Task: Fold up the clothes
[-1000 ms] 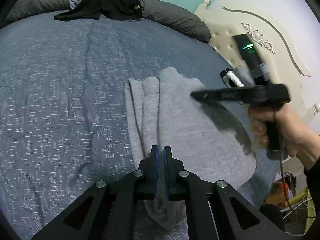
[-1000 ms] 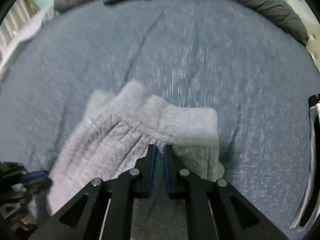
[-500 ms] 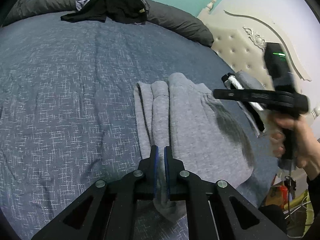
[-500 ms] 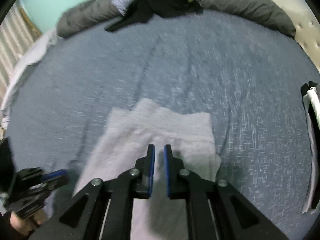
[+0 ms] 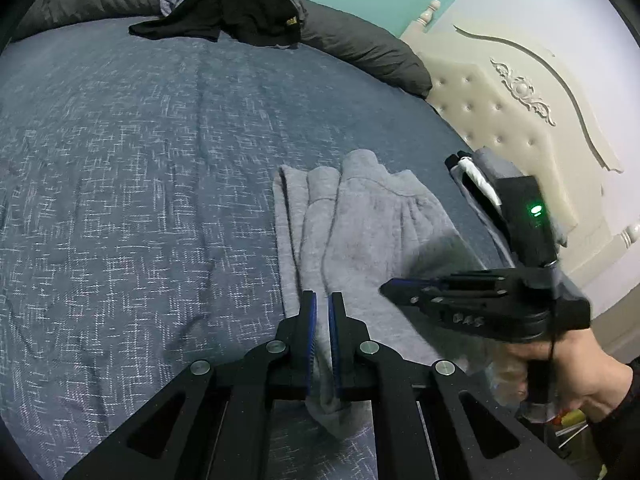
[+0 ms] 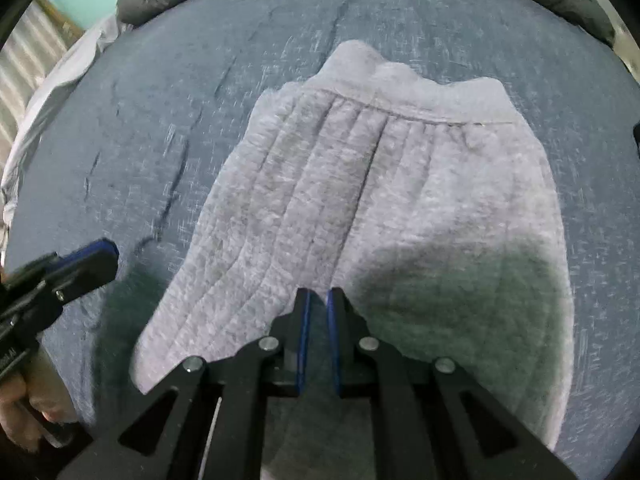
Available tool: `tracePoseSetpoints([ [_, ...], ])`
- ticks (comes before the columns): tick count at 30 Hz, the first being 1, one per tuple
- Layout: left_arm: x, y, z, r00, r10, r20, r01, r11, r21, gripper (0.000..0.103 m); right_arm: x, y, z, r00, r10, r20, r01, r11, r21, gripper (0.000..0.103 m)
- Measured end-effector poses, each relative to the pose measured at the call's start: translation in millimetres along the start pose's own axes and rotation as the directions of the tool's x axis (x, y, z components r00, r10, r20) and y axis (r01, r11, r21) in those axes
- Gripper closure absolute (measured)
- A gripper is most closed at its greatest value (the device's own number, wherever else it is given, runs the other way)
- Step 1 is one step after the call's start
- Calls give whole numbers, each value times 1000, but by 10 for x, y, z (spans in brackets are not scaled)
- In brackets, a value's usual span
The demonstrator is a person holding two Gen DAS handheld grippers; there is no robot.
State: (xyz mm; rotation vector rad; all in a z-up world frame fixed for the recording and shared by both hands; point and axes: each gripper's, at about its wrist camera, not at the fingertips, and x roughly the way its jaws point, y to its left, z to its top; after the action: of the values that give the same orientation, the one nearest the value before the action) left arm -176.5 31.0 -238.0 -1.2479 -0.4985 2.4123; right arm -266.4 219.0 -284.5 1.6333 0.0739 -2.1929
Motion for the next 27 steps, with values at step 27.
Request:
tracePoseSetpoints([
  [27, 42, -211, -50, 998, -48, -28, 49, 997, 60, 89, -429, -331, -770, 988, -108, 112, 104, 994, 44, 96],
])
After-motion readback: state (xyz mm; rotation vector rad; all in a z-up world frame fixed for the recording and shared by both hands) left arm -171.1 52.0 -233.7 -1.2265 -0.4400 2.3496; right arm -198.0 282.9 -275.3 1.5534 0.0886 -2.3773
